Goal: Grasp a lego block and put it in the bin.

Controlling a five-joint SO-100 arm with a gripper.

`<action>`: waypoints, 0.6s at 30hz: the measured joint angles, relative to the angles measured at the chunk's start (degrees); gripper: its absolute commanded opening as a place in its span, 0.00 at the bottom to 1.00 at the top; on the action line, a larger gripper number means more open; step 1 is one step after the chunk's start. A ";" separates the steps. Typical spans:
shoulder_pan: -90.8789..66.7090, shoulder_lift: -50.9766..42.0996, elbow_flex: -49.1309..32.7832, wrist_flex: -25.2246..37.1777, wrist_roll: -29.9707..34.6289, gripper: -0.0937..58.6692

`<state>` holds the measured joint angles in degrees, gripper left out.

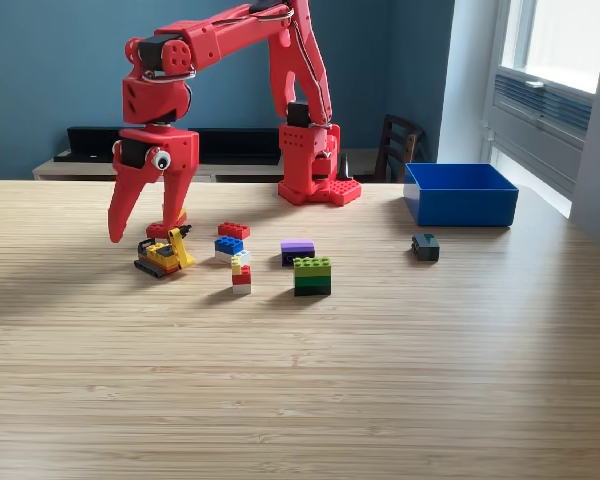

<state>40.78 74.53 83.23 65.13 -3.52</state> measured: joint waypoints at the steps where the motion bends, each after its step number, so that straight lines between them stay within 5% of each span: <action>1: 0.00 -0.70 -0.53 0.00 0.18 0.53; 9: 0.00 -5.63 -3.60 0.18 1.58 0.46; 18: 0.00 -7.38 -4.57 1.05 1.67 0.24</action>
<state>40.78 67.15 78.66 66.18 -1.85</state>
